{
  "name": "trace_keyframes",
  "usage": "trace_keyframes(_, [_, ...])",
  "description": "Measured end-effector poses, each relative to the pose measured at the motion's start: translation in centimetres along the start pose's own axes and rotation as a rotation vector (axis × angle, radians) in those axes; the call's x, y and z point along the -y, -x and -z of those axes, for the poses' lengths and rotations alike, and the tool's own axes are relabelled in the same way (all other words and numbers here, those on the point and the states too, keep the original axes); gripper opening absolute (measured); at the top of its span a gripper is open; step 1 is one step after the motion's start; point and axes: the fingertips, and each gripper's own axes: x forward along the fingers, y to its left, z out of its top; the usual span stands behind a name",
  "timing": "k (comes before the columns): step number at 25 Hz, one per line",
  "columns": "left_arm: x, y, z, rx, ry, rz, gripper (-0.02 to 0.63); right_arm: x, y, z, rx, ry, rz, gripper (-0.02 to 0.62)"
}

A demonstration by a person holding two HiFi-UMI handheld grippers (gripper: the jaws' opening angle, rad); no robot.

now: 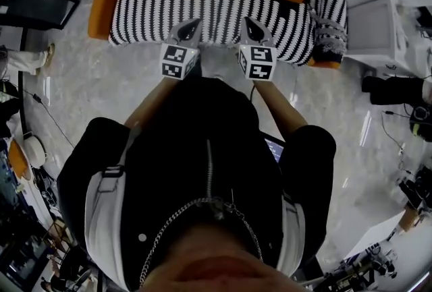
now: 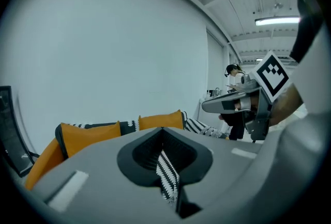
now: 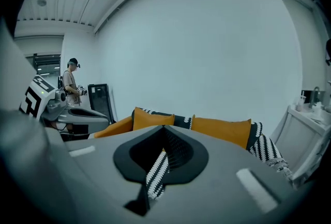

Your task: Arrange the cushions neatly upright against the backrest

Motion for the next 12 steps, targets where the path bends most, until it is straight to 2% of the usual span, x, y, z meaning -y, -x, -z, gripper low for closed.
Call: trace_keyframes(12, [0.4, -0.6, -1.1, 0.009, -0.021, -0.014, 0.009, 0.7, 0.2, -0.4, 0.011, -0.003, -0.01, 0.002])
